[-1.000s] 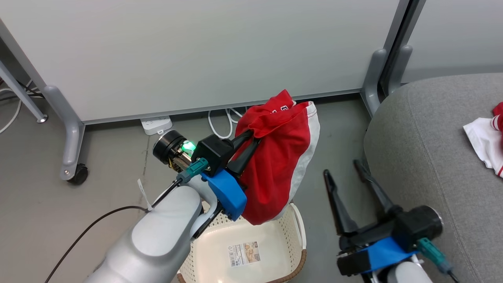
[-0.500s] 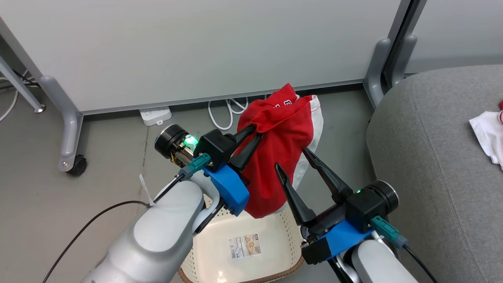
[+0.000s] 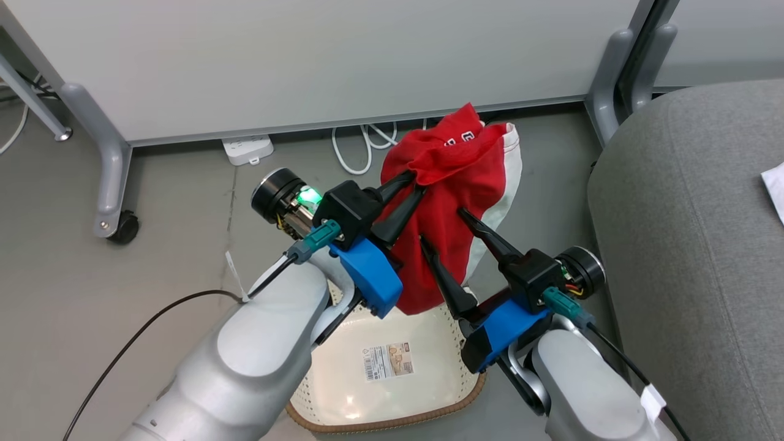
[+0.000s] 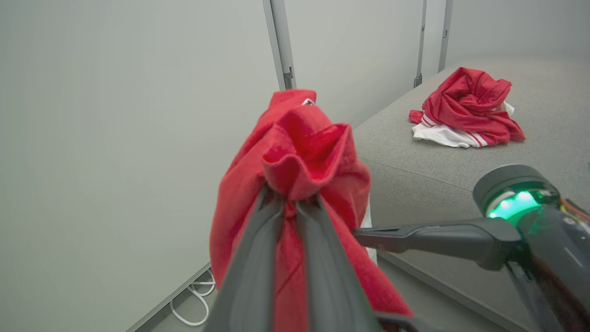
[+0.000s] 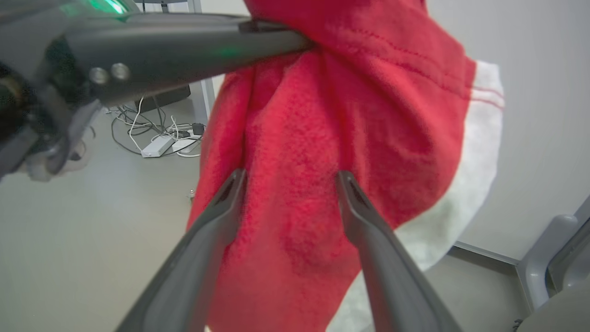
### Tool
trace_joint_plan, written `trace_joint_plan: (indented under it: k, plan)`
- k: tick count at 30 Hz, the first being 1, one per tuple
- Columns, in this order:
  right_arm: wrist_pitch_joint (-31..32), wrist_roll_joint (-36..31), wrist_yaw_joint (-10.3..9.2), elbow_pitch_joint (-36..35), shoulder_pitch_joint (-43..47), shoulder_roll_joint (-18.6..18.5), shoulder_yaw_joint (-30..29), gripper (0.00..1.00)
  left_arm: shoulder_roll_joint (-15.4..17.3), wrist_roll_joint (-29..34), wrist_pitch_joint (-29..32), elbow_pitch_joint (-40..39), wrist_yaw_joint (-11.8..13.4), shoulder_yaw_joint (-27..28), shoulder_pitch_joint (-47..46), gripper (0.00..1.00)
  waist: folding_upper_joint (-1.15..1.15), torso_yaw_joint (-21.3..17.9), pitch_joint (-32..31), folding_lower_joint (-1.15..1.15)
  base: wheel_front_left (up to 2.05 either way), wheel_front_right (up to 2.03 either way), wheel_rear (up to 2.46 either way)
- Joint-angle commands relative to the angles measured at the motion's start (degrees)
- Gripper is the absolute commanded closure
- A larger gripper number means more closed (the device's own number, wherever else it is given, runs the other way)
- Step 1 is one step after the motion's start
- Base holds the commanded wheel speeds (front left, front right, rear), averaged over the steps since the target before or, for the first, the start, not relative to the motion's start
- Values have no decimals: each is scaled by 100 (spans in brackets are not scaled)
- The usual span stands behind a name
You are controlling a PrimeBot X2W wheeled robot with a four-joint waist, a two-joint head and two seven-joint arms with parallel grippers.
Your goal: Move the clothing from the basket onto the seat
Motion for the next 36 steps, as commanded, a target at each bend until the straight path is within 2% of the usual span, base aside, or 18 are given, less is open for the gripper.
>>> trace_joint_plan:
  k: [1,17,18,19,36]
  plan:
    - [-1,36,-2,47,-103,21,38,0,0,45,-28,-10,-8,8,-60,100,0,32,38,-1,0,0,0]
    - [0,495,-2,921,-910,19,259,0,-187,74,-27,-21,-67,-61,-259,100,0,232,278,-1,0,0,0]
    - [0,546,-2,939,-943,19,279,64,-193,74,-28,-18,-67,-64,-266,100,0,235,281,-1,0,0,0]
    - [0,556,-2,943,-971,19,292,100,-195,75,-27,-16,-70,-64,-272,100,0,236,283,-1,0,0,0]
    - [0,650,-2,971,-1034,20,376,100,-220,146,-27,46,-96,11,-241,100,0,191,262,-1,0,0,0]
